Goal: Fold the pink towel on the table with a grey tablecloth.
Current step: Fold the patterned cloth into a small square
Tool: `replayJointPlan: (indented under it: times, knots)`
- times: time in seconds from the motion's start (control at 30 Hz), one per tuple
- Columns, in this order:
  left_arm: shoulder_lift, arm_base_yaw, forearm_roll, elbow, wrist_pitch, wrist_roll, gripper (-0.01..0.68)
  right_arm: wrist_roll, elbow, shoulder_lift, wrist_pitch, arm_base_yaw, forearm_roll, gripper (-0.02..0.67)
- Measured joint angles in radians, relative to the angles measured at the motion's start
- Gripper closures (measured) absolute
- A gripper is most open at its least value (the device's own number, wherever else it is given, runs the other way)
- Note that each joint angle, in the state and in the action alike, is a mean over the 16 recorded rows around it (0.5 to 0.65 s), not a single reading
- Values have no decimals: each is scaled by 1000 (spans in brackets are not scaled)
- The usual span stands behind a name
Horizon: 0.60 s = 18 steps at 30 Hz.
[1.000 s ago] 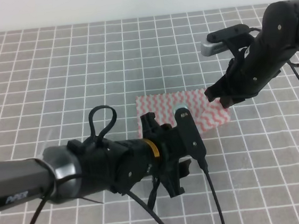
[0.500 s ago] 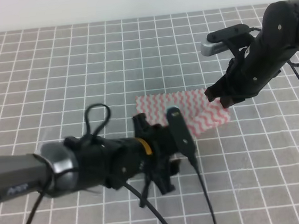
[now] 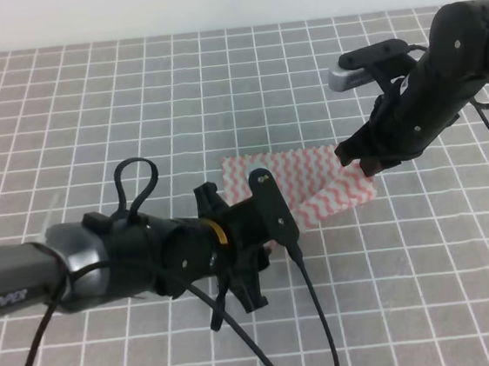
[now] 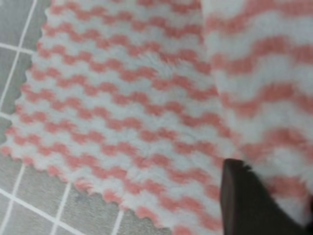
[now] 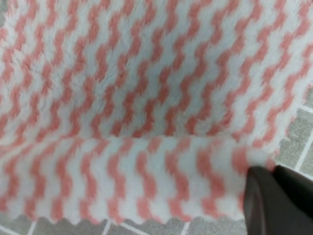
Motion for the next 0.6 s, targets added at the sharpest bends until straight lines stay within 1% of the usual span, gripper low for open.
replayJointPlan:
  times: [0.13,0.27,0.37,0.6]
  knots:
    - [-12,1,0,0,10,0,555,0,0,0,-1,0,-1,666]
    - [-24,4,0,-1,30,-1,595,0,0,0,-2,0,-2,666]
    - [-35,10,0,-1,47,-2,607,0,0,0,-3,0,-3,666]
    - [-54,28,0,0,72,-16,609,0,0,-2,-4,0,-5,666]
